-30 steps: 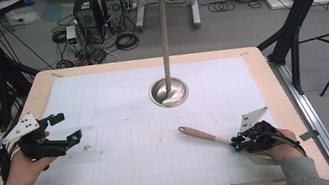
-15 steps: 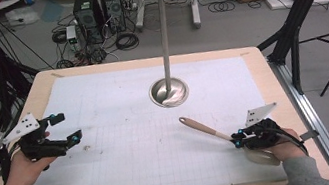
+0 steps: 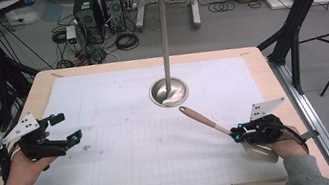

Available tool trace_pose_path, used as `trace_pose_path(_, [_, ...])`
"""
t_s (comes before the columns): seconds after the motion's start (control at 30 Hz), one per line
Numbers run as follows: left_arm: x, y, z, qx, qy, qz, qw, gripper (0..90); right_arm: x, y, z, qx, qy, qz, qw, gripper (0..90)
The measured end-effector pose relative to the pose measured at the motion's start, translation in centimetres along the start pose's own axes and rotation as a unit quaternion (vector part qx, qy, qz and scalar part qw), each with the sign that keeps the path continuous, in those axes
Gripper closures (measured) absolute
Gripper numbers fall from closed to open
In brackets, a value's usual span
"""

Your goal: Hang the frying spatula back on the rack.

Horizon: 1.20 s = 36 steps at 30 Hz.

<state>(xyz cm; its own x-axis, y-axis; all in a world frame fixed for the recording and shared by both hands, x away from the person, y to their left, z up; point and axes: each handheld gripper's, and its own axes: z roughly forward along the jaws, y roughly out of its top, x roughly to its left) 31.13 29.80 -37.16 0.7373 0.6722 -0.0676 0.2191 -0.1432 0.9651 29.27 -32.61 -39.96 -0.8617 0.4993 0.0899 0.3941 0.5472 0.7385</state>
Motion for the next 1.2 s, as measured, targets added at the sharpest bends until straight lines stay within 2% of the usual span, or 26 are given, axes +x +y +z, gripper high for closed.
trace_pose_path(0.3, [0.0, 0.0, 0.0, -0.001, -0.006, 0.001, 1.0000, 5.6, -0.3, 0.1, -0.4, -0.017, -0.002, 0.006, 0.9998, 77.5])
trace_pose_path(0.53, [-0.1, 0.0, 0.0, -0.004, -0.009, -0.001, 1.0000, 5.6, -0.6, 0.8, -1.3, -0.056, -0.005, 0.011, 0.9984, 77.4])
trace_pose_path(0.67, [-0.2, 0.0, -0.1, -0.008, -0.012, -0.002, 0.9999, 5.6, -0.5, 1.2, -1.5, -0.063, -0.005, 0.012, 0.9980, 77.4])
trace_pose_path(0.87, [-0.1, 0.0, -0.2, -0.009, -0.012, -0.002, 0.9999, 5.6, -0.7, 2.1, -2.2, -0.087, -0.006, 0.003, 0.9962, 77.4])
trace_pose_path(1.0, [-0.1, 0.0, -0.2, -0.007, -0.011, -0.001, 0.9999, 5.6, -1.1, 2.4, -2.7, -0.098, -0.001, 0.011, 0.9951, 77.4])
trace_pose_path(1.2, [-0.2, -0.1, -0.3, -0.010, -0.015, 0.000, 0.9998, 5.6, -1.7, 3.0, -3.0, -0.098, 0.005, 0.015, 0.9950, 77.4])
